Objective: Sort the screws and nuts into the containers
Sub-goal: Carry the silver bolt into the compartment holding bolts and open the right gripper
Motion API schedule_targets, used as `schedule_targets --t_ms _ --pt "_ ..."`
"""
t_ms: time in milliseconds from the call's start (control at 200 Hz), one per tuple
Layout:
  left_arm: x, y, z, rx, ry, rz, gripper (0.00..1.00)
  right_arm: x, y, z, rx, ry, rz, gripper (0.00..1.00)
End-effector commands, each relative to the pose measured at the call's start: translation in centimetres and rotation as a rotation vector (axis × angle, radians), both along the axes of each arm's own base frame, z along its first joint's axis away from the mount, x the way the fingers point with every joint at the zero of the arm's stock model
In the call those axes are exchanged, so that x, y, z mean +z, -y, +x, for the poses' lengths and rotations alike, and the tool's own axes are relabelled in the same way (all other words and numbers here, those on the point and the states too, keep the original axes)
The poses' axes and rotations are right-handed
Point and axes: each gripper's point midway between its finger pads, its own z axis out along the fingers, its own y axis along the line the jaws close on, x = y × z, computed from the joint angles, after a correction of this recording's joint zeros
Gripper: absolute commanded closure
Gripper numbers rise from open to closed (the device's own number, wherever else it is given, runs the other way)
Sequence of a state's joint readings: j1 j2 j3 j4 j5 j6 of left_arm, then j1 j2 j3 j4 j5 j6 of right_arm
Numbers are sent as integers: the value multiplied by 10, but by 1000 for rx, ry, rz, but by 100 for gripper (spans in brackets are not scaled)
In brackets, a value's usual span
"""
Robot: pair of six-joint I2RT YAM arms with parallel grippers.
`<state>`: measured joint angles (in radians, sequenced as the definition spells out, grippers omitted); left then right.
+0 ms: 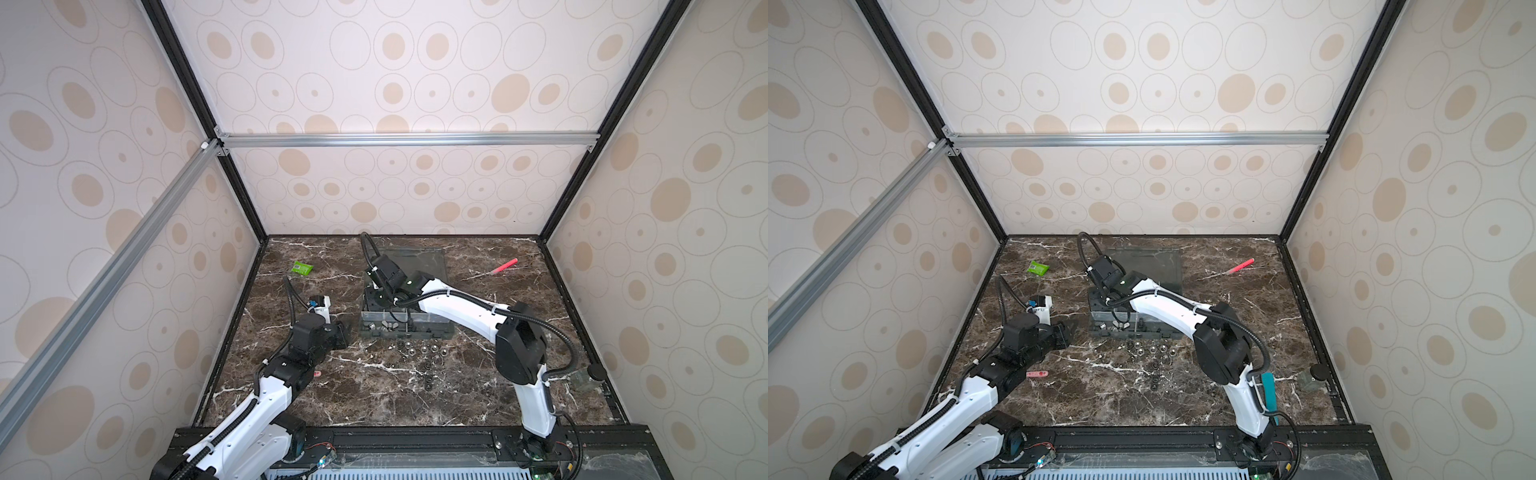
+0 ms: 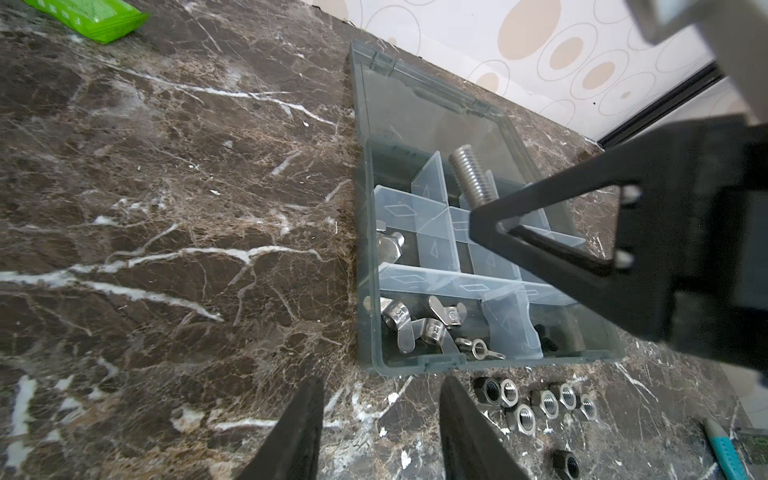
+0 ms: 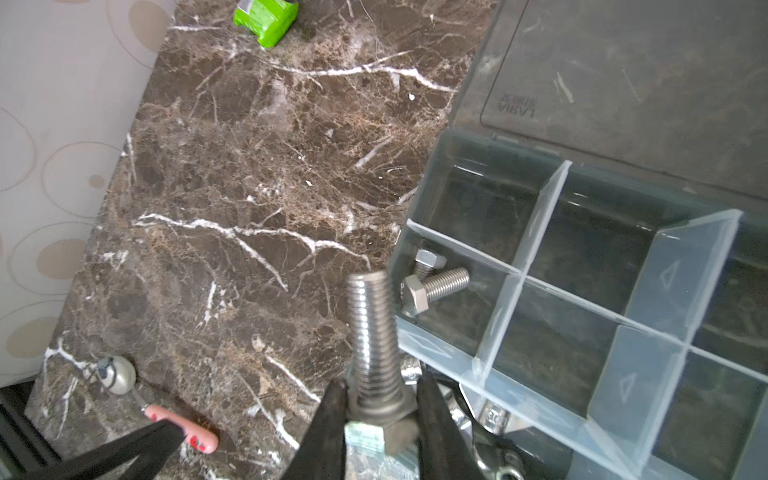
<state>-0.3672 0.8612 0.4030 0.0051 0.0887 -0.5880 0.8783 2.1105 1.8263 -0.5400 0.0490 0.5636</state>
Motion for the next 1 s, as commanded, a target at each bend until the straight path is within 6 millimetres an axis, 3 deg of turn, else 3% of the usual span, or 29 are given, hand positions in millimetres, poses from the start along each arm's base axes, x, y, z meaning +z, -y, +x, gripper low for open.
schedule_targets --t_ms 0,230,350,620,995 --pt "-5 -5 -3 24 -16 -8 54 -12 6 8 -15 -16 -47 78" --pt "-8 -6 -4 27 -19 -10 54 -26 10 13 -31 -37 -83 77" --pt "-9 -6 -4 26 -21 -9 54 -29 12 13 -38 -47 -89 70" --pt "-11 -6 -3 27 -26 -8 54 -28 14 14 -47 -43 -91 57" --pt "-14 -5 -3 26 -32 -8 54 -18 20 10 -69 -40 -69 54"
